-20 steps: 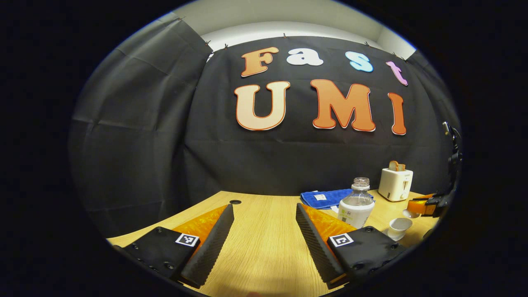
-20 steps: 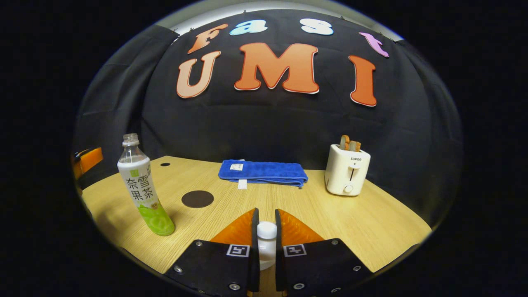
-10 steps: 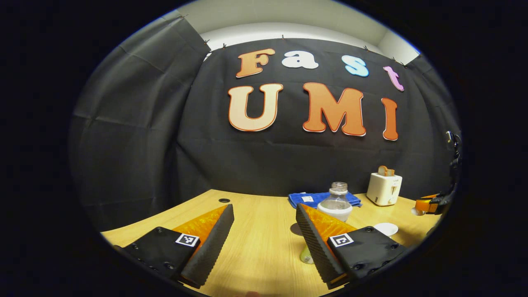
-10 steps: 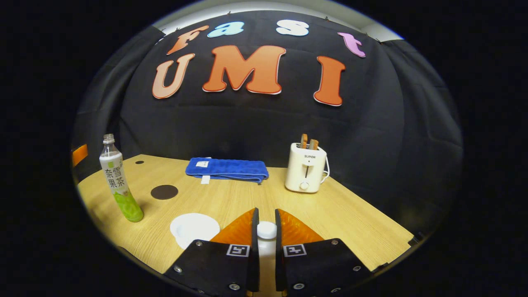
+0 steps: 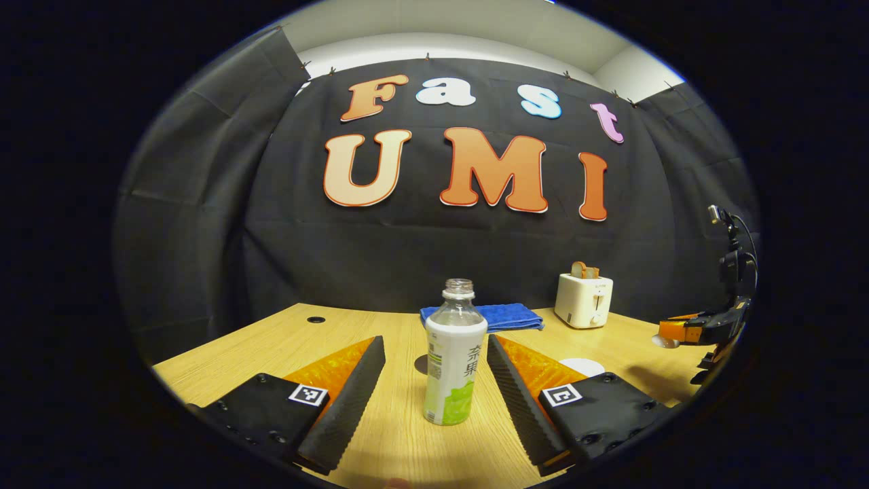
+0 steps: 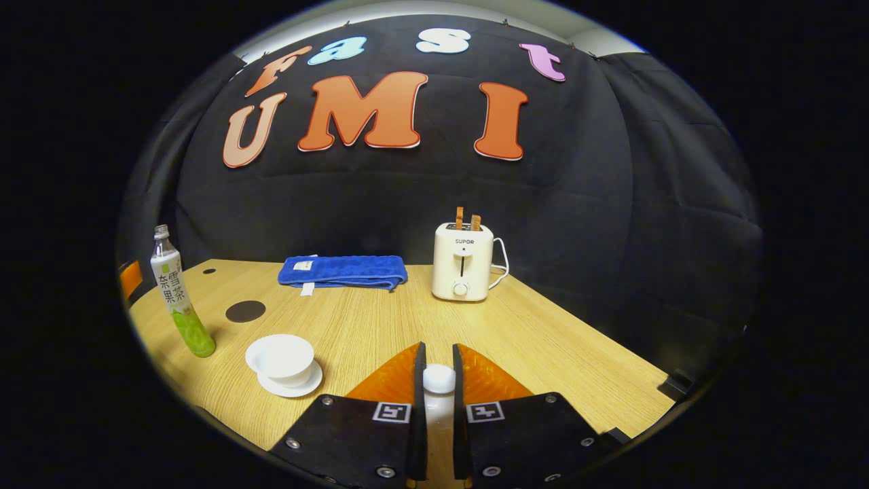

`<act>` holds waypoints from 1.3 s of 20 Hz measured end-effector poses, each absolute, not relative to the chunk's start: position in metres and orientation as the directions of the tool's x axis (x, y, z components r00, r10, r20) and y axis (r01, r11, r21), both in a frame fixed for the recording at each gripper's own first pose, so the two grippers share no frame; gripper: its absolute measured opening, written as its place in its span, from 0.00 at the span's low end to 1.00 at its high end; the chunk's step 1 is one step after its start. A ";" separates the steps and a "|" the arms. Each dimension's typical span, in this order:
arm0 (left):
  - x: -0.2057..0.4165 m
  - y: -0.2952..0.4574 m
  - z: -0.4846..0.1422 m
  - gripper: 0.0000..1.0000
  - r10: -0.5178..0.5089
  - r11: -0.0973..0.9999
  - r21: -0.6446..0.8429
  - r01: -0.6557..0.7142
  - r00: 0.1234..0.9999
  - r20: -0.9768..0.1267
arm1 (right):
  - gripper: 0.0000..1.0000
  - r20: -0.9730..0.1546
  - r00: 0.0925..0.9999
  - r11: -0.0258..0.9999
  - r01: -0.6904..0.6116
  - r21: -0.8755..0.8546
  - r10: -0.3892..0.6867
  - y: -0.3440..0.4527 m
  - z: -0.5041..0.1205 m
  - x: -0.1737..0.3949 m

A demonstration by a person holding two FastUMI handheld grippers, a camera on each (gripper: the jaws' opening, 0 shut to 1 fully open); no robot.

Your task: Open the teacup lid with one hand, grasp the water bottle and pour water into the teacup with the other hand; after pouring, place the water bottle on the coaster and then close the teacup lid.

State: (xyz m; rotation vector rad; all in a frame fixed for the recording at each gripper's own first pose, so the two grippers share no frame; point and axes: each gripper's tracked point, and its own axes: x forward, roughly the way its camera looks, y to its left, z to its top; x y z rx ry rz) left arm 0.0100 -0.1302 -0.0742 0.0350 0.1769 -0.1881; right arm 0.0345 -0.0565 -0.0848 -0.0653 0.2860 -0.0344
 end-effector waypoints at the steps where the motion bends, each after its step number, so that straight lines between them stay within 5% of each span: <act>1: 0.012 -0.131 -0.079 0.99 -0.171 0.984 0.026 0.178 0.968 -0.184 | 0.15 -0.279 0.959 0.998 0.027 -0.063 -0.044 -0.058 -0.084 0.034; 18: 0.067 -0.151 -0.151 0.99 -0.154 0.980 0.080 0.183 0.948 -0.279 | 0.15 -0.321 0.945 0.998 0.048 -0.036 -0.057 -0.075 -0.095 0.044; 21: 0.071 -0.151 -0.154 0.77 -0.163 0.978 0.081 0.192 0.948 -0.274 | 0.15 -0.323 0.945 0.998 0.041 -0.037 -0.051 -0.073 -0.096 0.044; 26: 0.073 -0.148 -0.151 0.67 -0.155 0.972 0.128 0.198 0.946 -0.285 | 0.15 -0.320 0.947 0.999 0.036 -0.032 -0.044 -0.071 -0.093 0.042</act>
